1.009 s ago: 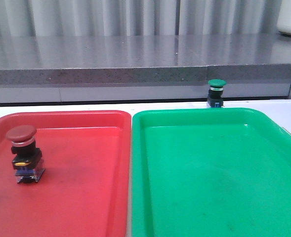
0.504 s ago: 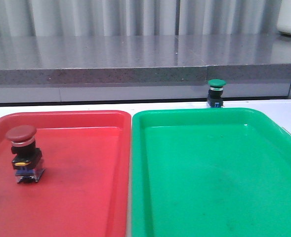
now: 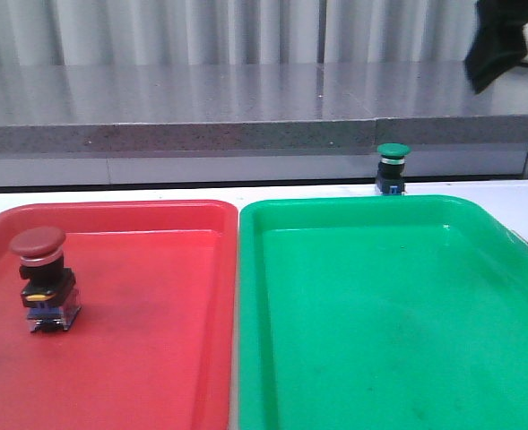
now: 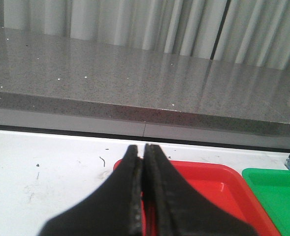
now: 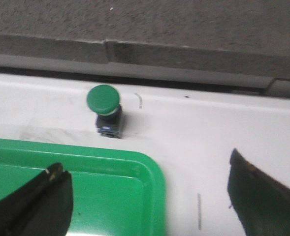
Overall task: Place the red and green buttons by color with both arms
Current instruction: 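Reach the right gripper to the green button and grasp it, then lift the green button and lower it into the green tray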
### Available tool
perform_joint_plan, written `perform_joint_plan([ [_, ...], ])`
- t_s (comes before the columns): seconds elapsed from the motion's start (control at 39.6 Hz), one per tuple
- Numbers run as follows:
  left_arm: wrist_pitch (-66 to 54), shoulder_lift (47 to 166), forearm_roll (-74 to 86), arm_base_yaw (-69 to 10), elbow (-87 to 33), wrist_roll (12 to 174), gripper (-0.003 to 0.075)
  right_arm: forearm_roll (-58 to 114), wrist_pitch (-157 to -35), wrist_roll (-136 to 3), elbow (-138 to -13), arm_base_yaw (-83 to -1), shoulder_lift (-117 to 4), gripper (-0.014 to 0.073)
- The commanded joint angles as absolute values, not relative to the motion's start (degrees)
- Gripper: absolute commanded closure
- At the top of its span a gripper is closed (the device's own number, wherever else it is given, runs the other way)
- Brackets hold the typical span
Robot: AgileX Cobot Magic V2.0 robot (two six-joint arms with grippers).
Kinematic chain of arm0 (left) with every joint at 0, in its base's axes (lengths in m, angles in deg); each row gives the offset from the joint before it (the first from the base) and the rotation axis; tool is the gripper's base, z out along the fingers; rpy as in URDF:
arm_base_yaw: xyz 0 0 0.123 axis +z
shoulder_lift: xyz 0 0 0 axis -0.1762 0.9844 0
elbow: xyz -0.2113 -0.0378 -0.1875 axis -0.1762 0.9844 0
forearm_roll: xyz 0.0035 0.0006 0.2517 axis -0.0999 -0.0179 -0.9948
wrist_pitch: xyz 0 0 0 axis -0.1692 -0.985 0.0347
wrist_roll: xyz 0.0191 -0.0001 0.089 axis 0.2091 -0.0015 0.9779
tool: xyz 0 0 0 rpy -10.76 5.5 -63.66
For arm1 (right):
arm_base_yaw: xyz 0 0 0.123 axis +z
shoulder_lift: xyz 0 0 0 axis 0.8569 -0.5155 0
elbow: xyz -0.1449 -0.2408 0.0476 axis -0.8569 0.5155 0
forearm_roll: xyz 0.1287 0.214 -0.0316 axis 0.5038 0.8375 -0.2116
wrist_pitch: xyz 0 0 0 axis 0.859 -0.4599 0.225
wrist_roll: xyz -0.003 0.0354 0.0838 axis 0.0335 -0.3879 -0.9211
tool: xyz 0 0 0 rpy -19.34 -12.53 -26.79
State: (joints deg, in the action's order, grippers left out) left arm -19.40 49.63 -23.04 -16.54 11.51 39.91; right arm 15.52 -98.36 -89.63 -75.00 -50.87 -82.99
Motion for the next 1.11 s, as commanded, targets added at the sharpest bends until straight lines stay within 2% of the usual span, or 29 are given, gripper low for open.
perform_joint_plan([
  [0.0, -14.5, 50.2, -23.0, -16.3, 10.1, 39.8, 0.0740, 15.9, -96.6, -89.6, -81.3, -48.4, -86.7, -0.0059],
  [0.4, -14.5, 50.2, -23.0, -16.3, 10.1, 39.8, 0.0740, 12.1, -107.7, -100.8, -103.4, -47.3, -107.1, 0.0000],
  [0.73, -14.5, 50.2, -23.0, -16.3, 10.1, 39.8, 0.0740, 9.6, -111.9, -104.7, -113.0, -47.3, -115.8, 0.0008],
  [0.81, -14.5, 50.2, -23.0, -16.3, 10.1, 39.8, 0.0740, 9.6, -113.2, -104.7, -114.4, -47.3, -117.0, 0.0081],
  [0.98, -14.5, 50.2, -23.0, -16.3, 10.1, 39.8, 0.0740, 9.6, -113.3, -104.6, -115.3, -47.3, -116.8, 0.0358],
  [1.08, -14.5, 50.2, -23.0, -16.3, 10.1, 39.8, 0.0740, 9.6, -113.0, -104.6, -115.3, -47.3, -116.2, 0.0412],
])
